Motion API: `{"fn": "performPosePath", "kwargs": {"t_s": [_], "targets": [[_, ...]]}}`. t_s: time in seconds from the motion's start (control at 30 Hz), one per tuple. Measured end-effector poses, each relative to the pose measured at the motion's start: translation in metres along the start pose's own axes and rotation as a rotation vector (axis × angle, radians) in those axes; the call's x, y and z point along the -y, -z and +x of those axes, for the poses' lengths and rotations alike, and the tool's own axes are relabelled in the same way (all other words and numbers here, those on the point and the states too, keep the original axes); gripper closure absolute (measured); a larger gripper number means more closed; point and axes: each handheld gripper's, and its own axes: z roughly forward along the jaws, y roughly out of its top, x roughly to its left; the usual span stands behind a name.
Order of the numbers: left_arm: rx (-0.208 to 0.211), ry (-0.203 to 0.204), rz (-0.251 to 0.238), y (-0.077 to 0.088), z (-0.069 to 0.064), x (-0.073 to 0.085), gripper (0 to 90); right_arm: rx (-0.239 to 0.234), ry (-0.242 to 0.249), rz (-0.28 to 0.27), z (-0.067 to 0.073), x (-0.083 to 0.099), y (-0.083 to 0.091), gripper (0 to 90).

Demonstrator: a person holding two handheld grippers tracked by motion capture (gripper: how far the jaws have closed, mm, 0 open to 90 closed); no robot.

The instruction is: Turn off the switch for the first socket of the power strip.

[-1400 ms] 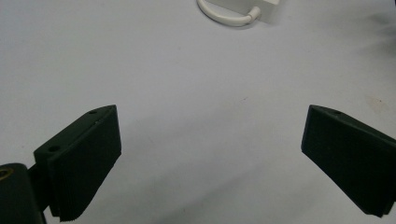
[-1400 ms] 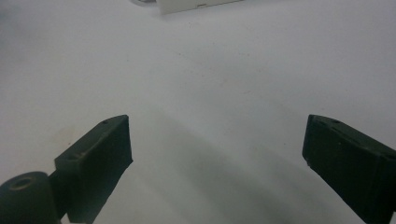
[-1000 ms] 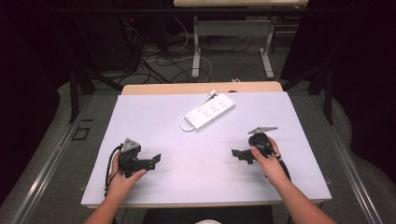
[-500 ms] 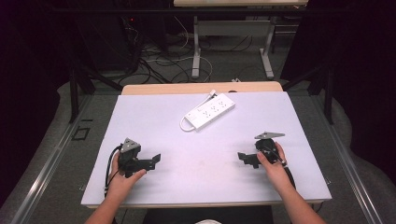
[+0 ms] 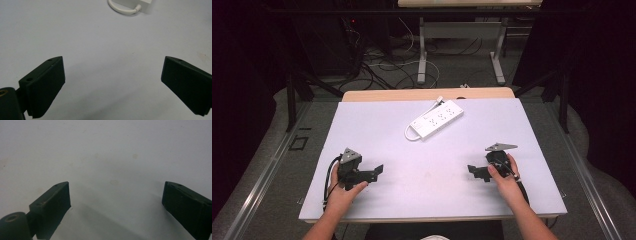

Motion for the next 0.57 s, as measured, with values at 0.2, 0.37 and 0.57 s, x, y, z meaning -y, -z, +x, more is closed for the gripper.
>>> {"fn": "performPosePath", "kwargs": {"t_s": [0.2, 0.37, 0.57], "targets": [[0.001, -0.003, 0.003, -0.0005, 0.0006, -0.0002, 5.0, 0.002, -0.006, -0.005, -0.0023, 0.0031, 0.0000, 7.5], [0.005, -0.004, 0.015, 0.0005, 0.0012, -0.0007, 5.0, 0.006, -0.009, -0.001, -0.0022, 0.0034, 0.0007, 7.5], [0.000, 0.000, 0.005, 0.0000, 0.0011, -0.0004, 5.1, -0.002, -0.008, -0.007, -0.0013, 0.0027, 0.0025, 7.5]]}}
